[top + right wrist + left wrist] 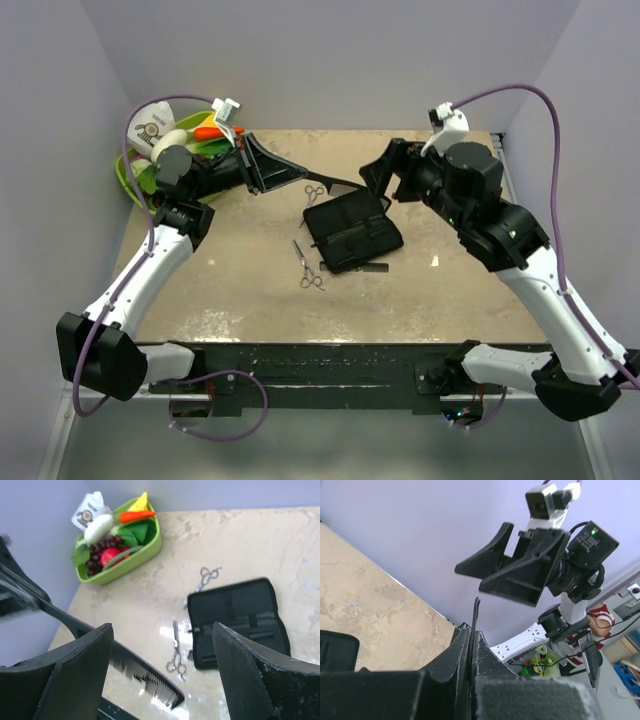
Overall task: Sort the hair-cutting tools
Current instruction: Pick up the comb at the center of the board.
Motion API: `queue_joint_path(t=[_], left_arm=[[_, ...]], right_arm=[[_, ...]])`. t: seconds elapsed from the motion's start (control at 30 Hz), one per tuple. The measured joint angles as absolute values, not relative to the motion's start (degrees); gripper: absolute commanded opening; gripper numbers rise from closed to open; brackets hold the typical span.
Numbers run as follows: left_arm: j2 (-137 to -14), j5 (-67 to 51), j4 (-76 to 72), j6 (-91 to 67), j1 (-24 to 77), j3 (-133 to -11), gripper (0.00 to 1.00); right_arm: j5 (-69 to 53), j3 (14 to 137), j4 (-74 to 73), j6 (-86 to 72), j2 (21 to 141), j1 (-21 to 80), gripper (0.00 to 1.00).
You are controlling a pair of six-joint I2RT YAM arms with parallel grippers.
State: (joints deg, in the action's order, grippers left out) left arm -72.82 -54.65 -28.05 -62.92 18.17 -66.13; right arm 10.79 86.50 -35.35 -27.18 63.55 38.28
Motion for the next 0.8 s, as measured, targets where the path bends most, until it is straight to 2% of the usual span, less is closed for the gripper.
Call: queue_joint_path(t=[0.2, 0.47, 0.63, 0.8], left_arm=[[-72.99, -55.53, -33.54, -66.65, 13.74, -60.51, 0.00], [-75.68, -57.32, -57.82, -83.37, 5.15, -52.75, 0.00], [-77.52, -58.37, -66.39, -89.62, 3.70, -52.23, 0.00], [-78.87, -58.41, -71.59, -94.30, 3.70, -52.21, 0.00]], right_arm=[[0.97, 90.21, -28.49, -26.02, 68.60, 29.17, 0.81], [-27.99, 85.01, -13.04, -29.65, 70.15, 16.16, 0.80], [-42.09, 76.07, -1.52, -35.46, 71.20, 14.15, 0.79], [-49.39, 69.08, 3.57, -39.66, 71.24, 14.17, 0.77]])
